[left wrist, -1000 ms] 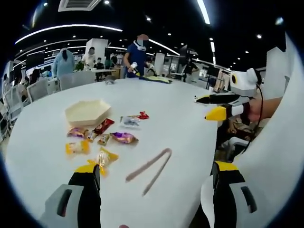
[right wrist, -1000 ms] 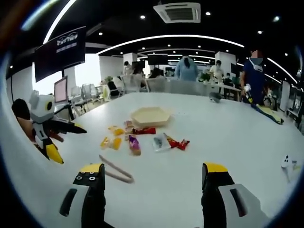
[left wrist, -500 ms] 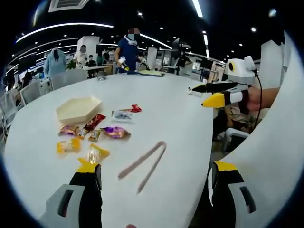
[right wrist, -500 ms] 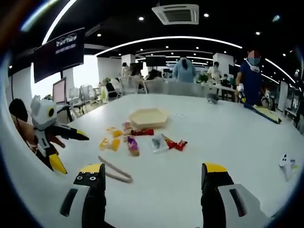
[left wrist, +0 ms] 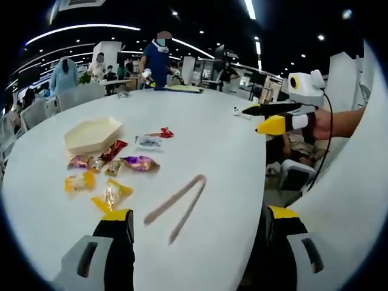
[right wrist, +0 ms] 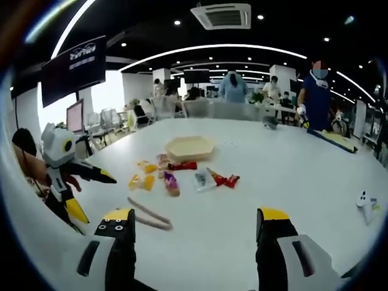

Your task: Place the target food into the container with the food tongs after gripping and lifting it, then release it inside without dropping or visibly crushing the food.

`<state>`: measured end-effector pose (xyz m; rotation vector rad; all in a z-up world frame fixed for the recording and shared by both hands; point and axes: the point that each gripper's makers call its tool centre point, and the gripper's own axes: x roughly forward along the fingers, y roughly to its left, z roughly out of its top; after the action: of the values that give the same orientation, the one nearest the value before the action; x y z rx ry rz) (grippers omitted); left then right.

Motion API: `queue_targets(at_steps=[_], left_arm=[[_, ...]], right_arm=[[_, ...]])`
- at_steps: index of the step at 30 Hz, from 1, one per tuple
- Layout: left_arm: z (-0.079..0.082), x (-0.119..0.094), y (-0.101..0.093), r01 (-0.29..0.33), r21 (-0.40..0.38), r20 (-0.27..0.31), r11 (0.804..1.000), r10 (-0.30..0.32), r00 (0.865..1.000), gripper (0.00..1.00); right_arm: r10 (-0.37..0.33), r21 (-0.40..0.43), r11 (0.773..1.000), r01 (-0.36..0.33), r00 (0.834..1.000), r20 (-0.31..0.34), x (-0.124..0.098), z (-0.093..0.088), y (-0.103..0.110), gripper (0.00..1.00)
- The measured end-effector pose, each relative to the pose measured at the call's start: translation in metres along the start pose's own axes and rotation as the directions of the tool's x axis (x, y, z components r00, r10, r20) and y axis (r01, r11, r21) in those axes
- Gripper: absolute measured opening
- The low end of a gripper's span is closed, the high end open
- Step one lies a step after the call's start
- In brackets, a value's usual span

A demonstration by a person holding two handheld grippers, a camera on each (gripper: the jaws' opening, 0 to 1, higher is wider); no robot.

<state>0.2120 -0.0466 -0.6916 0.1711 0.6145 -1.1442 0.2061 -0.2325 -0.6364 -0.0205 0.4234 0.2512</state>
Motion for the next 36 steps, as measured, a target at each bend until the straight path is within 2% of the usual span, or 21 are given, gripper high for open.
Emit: queue_targets(at_steps=[4,8,13,15,20,23,27,29,36], left_arm=[[0.000,-0.001,0.000,-0.002,-0.005,-0.005,1.000,0.002,1.000,0.89],[0.008,-0.004,0.003,-0.030,-0.025,0.011,0.999,0.030,0.999,0.89],[0.016,-0.004,0.004,-0.066,-0.031,-0.006,0.997,0.066,0.998,0.89],[0.014,-0.004,0.003,-0.074,-0.026,-0.032,0.997,0.073,0.997,0.89],[0.024,-0.004,0.007,-0.115,-0.039,-0.017,0.993,0.114,0.993,0.90],[0.021,-0.002,0.007,-0.136,-0.019,-0.025,0.991,0.135,0.990,0.89],[0.019,-0.003,0.006,-0.152,-0.019,-0.044,0.988,0.151,0.988,0.88],[0.022,-0.004,0.007,-0.162,-0.028,-0.026,0.986,0.162,0.987,0.89],[0.015,0.005,0.003,-0.138,-0.015,-0.037,0.990,0.138,0.990,0.88]], right_arm=[[0.002,-0.006,1.000,-0.002,1.000,-0.004,0.000,0.003,-0.004,0.82],[0.028,-0.012,1.000,-0.028,1.000,0.010,0.001,0.009,-0.008,0.82],[0.049,-0.004,0.999,-0.049,0.998,0.027,0.009,0.017,-0.010,0.82],[0.060,0.034,0.998,-0.062,0.997,0.054,0.010,0.021,-0.007,0.82],[0.123,0.059,0.990,-0.126,0.990,0.066,0.013,0.017,0.011,0.82],[0.162,0.004,0.987,-0.162,0.985,0.061,0.015,0.013,0.020,0.82],[0.170,0.027,0.985,-0.172,0.983,0.069,0.015,0.012,0.017,0.81],[0.188,0.001,0.982,-0.189,0.981,0.052,0.015,0.010,0.018,0.81],[0.205,-0.027,0.979,-0.204,0.977,0.065,0.017,0.015,0.010,0.81]])
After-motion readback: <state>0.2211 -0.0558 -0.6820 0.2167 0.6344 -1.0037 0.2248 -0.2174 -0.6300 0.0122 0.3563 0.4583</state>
